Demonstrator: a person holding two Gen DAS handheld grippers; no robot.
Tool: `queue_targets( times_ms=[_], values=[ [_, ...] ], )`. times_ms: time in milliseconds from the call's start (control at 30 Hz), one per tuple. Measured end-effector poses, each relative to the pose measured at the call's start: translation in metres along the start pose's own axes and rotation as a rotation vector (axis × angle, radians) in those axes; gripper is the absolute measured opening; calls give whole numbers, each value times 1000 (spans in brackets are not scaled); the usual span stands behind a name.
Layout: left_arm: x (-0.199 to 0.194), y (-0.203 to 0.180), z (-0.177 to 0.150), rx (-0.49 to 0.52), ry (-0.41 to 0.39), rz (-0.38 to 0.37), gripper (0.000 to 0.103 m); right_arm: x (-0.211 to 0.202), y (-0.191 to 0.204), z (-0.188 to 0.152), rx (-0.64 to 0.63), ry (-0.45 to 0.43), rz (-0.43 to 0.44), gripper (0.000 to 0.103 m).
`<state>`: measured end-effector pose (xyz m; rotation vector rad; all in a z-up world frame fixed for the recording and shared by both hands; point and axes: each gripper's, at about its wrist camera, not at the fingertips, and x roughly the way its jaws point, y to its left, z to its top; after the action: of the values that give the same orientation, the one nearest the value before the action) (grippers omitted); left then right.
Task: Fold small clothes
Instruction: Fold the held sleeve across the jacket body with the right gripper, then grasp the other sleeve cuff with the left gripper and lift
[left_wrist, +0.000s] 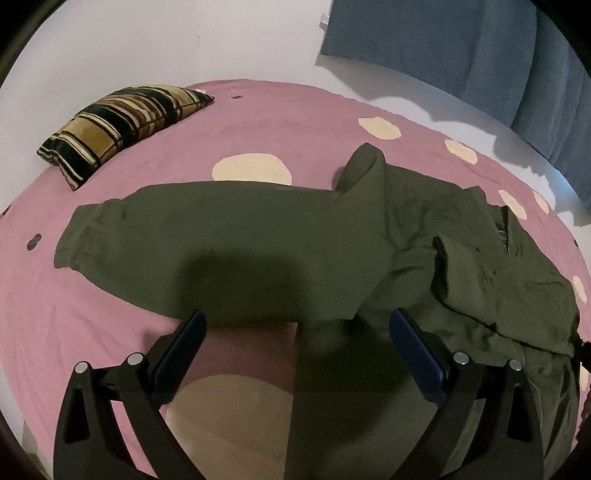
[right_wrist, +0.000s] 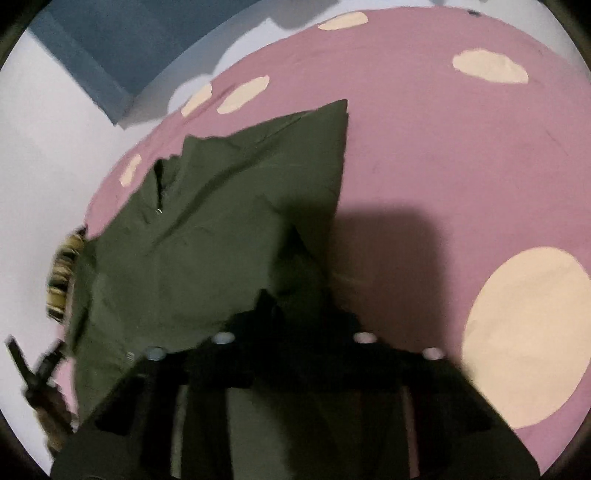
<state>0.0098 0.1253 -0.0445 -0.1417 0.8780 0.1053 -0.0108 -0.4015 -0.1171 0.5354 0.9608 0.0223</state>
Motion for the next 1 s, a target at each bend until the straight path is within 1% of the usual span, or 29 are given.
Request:
queue_targets(
  times_ms=[67,200,300,333,400,467,533,633,700,800,867,933,1000],
  values=[
    [0,0,-1,2,2,-2,99,2,-1,-2,-27,-5,-31,12],
    [2,1,-1,0,11,-11,99,2,-16,-3,17,-10,3,11],
    [4,4,0,-11,20,-20,99,2,-14,0,10,-16,4,12],
    [4,5,0,-17,22,-21,99,0,-15,1,6,-19,2,13],
    [2,9,1,-26,19,-22,99,-6,-14,1,24,-30,-6,20],
    [-2,16,2,-29,4,-16,99,-14,-11,0,33,-62,-22,22],
    [-4,25,4,-42,-5,-10,99,-26,-4,-2,21,-103,-53,26],
    [-6,53,7,-114,-3,-1,99,-43,8,-7,-5,-158,-66,32],
    [-6,78,9,-196,1,5,99,-50,15,-8,-11,-183,-40,42],
    [-4,116,11,-292,16,-30,99,-56,26,-11,-10,-207,-11,44],
    [-5,142,13,-327,9,-86,99,-59,32,-13,-15,-211,4,45],
    [-6,165,14,-339,-6,-101,99,-60,39,-14,-29,-215,11,47],
    [-5,192,9,-380,-19,-115,99,-60,46,-16,-38,-216,17,48]
  ],
)
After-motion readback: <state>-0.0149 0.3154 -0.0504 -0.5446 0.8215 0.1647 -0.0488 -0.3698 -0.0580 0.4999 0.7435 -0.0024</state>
